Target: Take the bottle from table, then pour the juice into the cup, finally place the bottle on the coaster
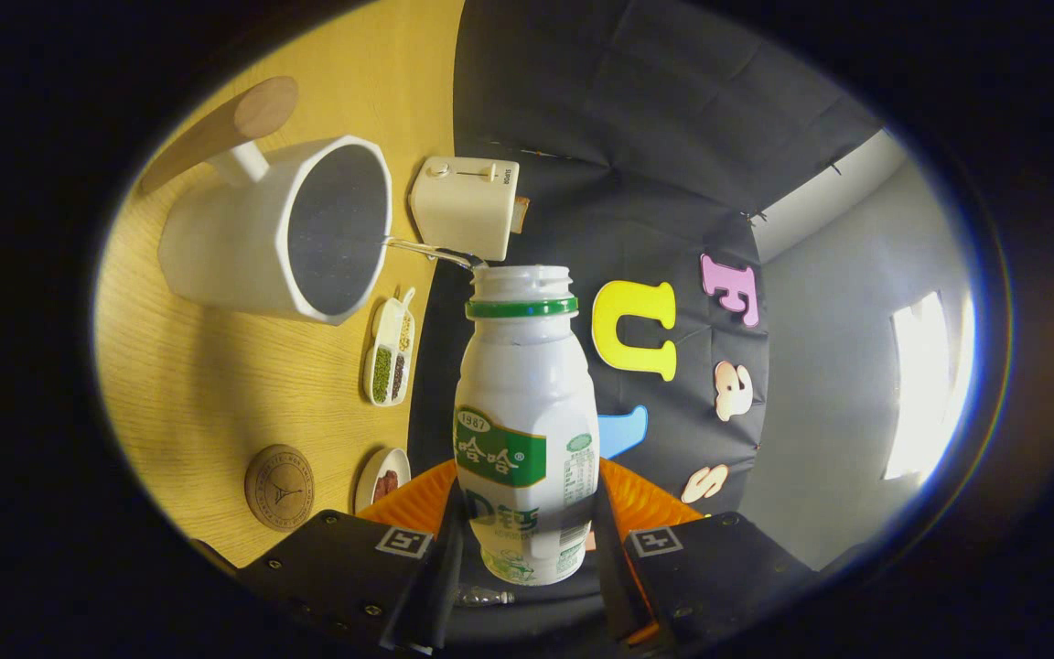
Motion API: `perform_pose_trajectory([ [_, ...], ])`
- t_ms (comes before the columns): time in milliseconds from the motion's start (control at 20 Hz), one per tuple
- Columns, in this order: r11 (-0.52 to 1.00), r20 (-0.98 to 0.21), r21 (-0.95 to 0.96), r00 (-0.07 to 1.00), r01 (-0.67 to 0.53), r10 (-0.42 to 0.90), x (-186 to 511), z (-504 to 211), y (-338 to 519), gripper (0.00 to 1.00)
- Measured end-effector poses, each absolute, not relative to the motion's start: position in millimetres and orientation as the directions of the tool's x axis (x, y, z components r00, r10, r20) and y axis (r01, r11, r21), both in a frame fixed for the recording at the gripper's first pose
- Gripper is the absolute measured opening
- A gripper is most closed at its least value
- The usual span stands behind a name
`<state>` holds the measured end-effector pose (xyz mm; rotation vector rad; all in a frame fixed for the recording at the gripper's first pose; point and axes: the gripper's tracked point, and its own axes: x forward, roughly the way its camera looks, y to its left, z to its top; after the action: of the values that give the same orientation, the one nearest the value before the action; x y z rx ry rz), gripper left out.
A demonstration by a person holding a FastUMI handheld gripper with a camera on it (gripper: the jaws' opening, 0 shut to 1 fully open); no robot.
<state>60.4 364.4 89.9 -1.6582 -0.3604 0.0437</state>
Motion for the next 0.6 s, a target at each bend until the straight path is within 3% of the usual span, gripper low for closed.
perform_pose_trajectory([
  [600, -0.098, 0.205, -0.967, 0.944, 0.236, 0.258, 64.4, 96.7, 363.2, 0.64],
])
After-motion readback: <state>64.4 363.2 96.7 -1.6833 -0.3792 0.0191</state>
